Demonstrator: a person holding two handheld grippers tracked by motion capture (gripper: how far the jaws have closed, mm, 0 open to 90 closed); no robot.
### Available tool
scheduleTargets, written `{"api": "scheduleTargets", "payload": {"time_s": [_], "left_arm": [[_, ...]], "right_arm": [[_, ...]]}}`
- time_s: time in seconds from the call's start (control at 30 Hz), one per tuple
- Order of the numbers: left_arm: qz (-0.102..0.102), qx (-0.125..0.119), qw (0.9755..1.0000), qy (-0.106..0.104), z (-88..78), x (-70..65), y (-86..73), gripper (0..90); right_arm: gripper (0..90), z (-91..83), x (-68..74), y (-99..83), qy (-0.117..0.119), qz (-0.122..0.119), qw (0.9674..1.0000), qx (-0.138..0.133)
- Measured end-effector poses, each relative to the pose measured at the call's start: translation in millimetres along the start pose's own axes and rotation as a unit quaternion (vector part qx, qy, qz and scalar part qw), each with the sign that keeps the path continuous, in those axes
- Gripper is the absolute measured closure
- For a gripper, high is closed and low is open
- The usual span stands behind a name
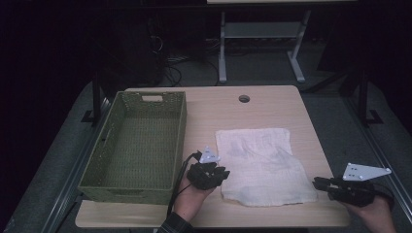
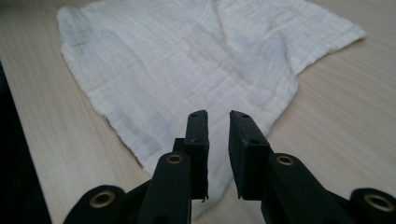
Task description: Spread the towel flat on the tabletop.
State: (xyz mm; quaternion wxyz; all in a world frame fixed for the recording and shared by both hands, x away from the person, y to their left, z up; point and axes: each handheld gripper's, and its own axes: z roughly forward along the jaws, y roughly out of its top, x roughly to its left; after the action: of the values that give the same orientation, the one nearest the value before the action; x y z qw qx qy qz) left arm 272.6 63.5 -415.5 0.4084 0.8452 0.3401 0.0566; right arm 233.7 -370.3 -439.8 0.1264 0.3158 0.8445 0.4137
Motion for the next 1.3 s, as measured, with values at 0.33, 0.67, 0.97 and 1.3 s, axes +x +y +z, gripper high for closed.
{"api": "scheduleTargets", "payload": {"time_s": [0.33, 0.67, 0.97, 1.3], "left_arm": [[0.026, 0.075, 0.9961, -0.039, 42.8, -14.0, -13.5, 79.0], [0.056, 0.114, 0.9919, -0.008, 46.0, -4.6, -14.7, 88.5], [0.046, 0.104, 0.9933, 0.017, 38.0, 0.0, -11.1, 76.9], [0.039, 0.072, 0.9962, 0.03, 38.0, 13.2, 8.6, 57.9]], "right_arm": [[77.9, 26.0, -0.5, 8.3, 0.022, -0.01, 0.9995, 0.02], [77.0, 34.2, -1.8, 10.4, 0.016, -0.016, 0.9994, 0.027], [74.8, 40.8, -6.3, 19.2, 0.008, -0.022, 0.9994, 0.025], [71.6, 50.4, -23.3, 37.3, -0.001, -0.014, 0.9998, 0.015]]}}
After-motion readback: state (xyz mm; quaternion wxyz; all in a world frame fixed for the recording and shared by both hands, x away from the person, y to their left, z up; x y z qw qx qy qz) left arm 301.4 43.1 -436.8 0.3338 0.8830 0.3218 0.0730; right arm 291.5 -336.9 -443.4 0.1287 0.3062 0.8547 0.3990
